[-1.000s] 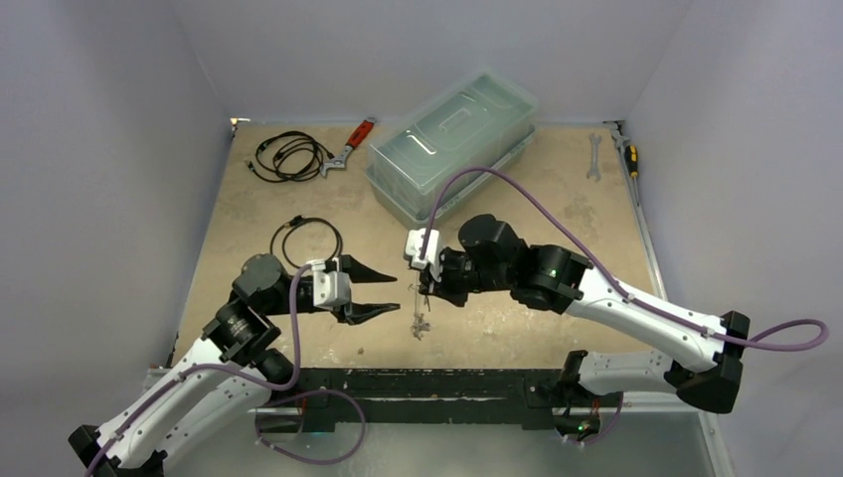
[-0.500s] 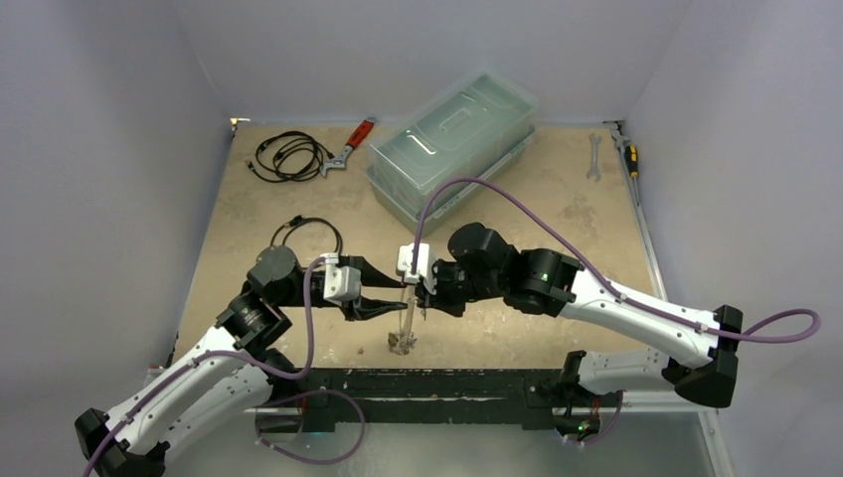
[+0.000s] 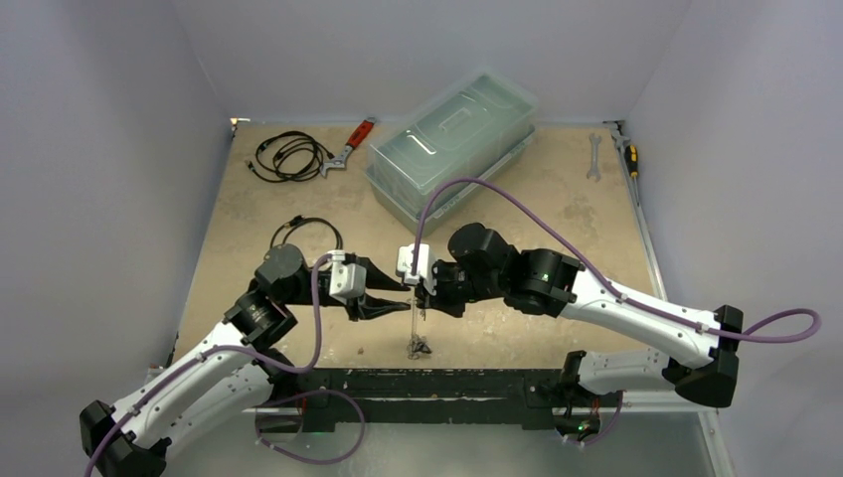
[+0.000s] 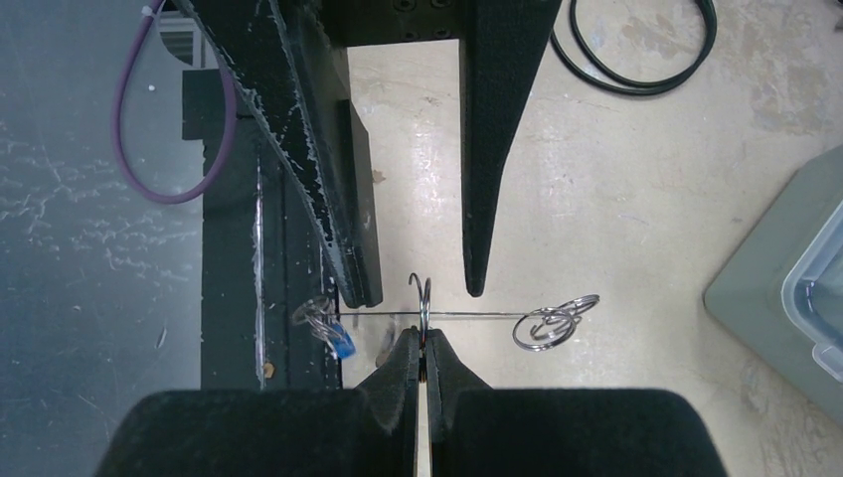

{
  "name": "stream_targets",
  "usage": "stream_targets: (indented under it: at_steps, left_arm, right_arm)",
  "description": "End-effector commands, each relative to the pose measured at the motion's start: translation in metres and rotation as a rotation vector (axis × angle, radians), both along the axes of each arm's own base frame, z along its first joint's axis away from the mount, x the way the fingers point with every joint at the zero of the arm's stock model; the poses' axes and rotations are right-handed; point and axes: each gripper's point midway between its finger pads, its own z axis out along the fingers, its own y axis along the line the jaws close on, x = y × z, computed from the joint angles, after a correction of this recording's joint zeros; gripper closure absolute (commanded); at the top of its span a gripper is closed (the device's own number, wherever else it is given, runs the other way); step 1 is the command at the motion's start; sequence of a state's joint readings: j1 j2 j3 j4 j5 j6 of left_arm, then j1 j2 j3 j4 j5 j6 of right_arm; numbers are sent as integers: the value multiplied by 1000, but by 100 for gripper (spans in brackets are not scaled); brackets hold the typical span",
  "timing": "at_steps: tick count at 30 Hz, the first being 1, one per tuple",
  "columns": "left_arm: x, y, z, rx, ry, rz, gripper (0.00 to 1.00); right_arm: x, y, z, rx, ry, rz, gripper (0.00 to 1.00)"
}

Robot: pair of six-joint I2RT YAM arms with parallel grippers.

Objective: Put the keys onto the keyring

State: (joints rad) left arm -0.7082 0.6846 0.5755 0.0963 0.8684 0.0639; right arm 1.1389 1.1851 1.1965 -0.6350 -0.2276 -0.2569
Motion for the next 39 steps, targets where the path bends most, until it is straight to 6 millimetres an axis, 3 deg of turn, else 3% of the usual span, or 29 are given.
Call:
stream_targets:
  at_steps: [1,20,26,32,34,37,39]
  left_arm:
    - [0,-3,3,-17,-12,-11,69]
    - [3,-7,-5,9,19,-9,78]
    - [2,-8,-6,14,24,-15,84]
    - [3,-7,-2,9,15,-3,97]
    - [3,-7,0,7,16,-2,95]
    - [5,-8,-2,10,23,4,79]
    - [5,-8,-1,9,23,5,75]
  right_arm:
    - [-4,10,40,119,-51,42,100]
    - [-4,13,48,154,-69,50,100]
    - [-7,13,50,166,-69,65,100]
    - [-9,13,49,169,-67,78,100]
    - [-9,14,48,167,-64,83,100]
    - [-11,14,48,168,-61,94,100]
    - [-12,14,48,170,-60,96,100]
